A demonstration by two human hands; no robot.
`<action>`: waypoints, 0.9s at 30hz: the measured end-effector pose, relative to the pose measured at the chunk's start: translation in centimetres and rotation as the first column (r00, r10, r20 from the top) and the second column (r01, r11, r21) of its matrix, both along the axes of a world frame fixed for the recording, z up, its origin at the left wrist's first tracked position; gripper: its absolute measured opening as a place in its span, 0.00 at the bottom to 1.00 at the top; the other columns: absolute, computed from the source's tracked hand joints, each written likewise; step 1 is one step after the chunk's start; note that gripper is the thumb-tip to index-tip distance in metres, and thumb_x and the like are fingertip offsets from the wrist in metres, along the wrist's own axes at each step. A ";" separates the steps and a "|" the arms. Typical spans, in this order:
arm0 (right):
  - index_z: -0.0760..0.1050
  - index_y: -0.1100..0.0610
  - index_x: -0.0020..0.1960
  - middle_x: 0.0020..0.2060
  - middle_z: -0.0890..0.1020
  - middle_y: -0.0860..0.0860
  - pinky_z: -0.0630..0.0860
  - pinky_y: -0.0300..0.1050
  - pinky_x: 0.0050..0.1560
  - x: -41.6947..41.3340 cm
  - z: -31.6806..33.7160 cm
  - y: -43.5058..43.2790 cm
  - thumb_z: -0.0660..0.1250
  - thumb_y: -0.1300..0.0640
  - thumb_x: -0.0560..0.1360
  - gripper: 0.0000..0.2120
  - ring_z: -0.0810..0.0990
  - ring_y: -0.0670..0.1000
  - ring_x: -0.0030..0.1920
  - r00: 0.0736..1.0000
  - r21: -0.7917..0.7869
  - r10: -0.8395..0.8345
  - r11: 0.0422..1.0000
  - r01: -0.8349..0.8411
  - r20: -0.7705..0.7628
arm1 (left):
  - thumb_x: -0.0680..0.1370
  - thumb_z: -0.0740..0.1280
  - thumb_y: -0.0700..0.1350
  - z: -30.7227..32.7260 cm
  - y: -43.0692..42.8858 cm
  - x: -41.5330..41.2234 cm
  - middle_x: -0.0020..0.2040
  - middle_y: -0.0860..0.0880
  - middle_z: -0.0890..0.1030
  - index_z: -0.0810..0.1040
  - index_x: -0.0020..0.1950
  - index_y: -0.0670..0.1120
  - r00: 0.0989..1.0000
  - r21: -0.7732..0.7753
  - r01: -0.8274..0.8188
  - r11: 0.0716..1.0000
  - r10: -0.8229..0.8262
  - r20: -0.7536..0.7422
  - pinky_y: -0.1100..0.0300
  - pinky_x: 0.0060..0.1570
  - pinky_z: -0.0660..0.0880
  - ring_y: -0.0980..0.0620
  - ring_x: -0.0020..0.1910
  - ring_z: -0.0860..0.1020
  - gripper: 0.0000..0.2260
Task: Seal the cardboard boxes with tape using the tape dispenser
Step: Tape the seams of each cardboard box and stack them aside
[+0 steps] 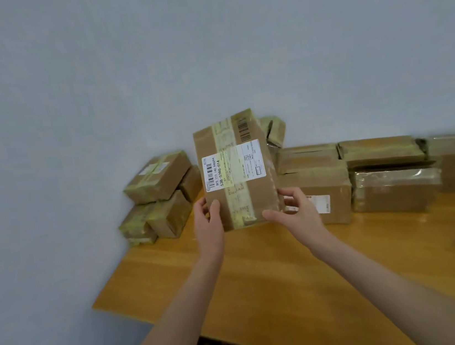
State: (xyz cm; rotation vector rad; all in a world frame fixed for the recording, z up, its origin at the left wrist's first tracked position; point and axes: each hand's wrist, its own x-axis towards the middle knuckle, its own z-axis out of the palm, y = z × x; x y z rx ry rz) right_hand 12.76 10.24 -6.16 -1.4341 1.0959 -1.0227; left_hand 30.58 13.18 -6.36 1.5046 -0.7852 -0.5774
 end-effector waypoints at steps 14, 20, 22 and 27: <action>0.51 0.39 0.77 0.67 0.75 0.53 0.73 0.41 0.45 21.5 -5.9 -4.6 0.78 0.53 0.67 0.49 0.77 0.47 0.47 0.956 0.399 0.290 0.881 -0.253 -0.034 | 0.78 0.66 0.50 -4.0 -3.0 24.3 0.53 0.46 0.79 0.72 0.59 0.45 0.980 0.400 0.048 0.915 -0.121 0.160 0.64 0.35 0.70 0.53 0.43 0.77 0.13; 0.53 0.43 0.78 0.57 0.77 0.48 0.77 0.41 0.49 23.1 -9.2 -3.2 0.77 0.59 0.67 0.48 0.78 0.50 0.55 0.924 0.551 0.384 0.771 -0.318 -0.004 | 0.77 0.69 0.50 -5.7 -0.6 26.3 0.56 0.54 0.77 0.69 0.67 0.49 0.961 0.499 0.088 0.862 -0.204 0.184 0.64 0.39 0.75 0.55 0.40 0.79 0.21; 0.53 0.44 0.78 0.58 0.77 0.48 0.78 0.39 0.46 23.7 -9.7 -2.4 0.77 0.60 0.67 0.48 0.79 0.50 0.53 0.912 0.553 0.408 0.769 -0.320 -0.039 | 0.77 0.69 0.48 -6.0 0.4 27.0 0.53 0.55 0.77 0.68 0.70 0.50 0.954 0.533 0.125 0.837 -0.249 0.167 0.64 0.39 0.76 0.59 0.38 0.79 0.22; 0.51 0.47 0.78 0.66 0.73 0.51 0.82 0.45 0.49 26.0 -11.7 1.7 0.78 0.60 0.65 0.51 0.80 0.51 0.56 0.895 0.541 0.436 0.777 -0.321 -0.096 | 0.75 0.70 0.46 -7.0 3.2 30.7 0.51 0.51 0.80 0.73 0.56 0.50 0.949 0.646 0.166 0.745 -0.298 0.100 0.55 0.47 0.80 0.54 0.48 0.80 0.12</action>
